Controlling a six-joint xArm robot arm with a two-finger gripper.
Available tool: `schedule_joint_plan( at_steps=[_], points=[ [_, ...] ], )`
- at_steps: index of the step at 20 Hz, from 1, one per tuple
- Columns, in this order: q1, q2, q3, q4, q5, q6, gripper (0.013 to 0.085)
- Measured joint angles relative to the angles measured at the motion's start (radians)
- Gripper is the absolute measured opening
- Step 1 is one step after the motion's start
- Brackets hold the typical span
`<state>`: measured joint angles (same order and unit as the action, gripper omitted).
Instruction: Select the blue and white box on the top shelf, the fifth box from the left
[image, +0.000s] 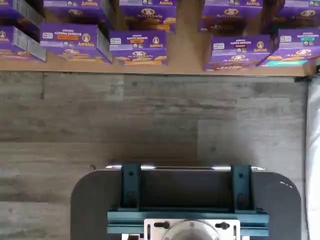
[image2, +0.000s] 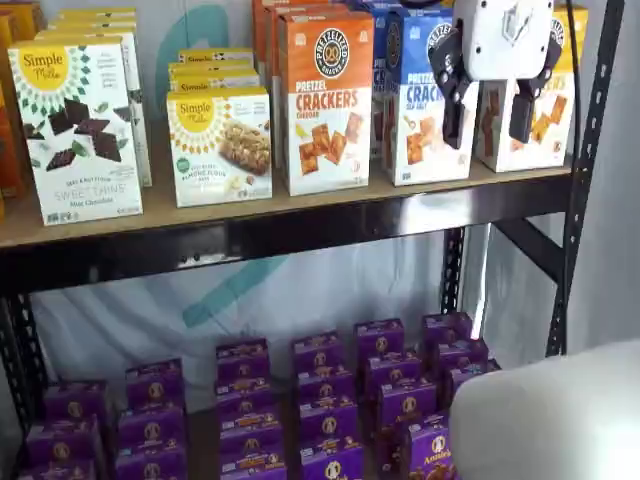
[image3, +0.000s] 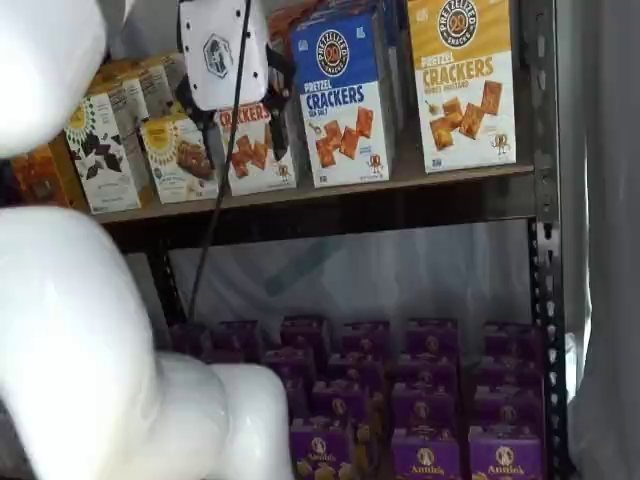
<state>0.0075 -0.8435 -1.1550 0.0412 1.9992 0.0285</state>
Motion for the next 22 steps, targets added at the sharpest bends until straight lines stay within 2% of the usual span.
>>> schedule_joint_plan(
  at_steps=[2,7,11,14,18,22],
  points=[
    [-0.049,0.004,-0.002,0.053,0.009,-0.023,0.0850],
    [-0.057,0.001,-0.001,0.069,0.002,-0.028,0.0850],
    [-0.045,0.001,0.001,0.057,-0.024,-0.024,0.0850],
    [-0.037,0.010,-0.005,0.039,-0.076,-0.024,0.0850],
    [-0.033,0.059,-0.037,0.004,-0.156,-0.035,0.0850],
    [-0.048,0.126,-0.084,-0.017,-0.229,-0.055,0.0850]
  ],
)
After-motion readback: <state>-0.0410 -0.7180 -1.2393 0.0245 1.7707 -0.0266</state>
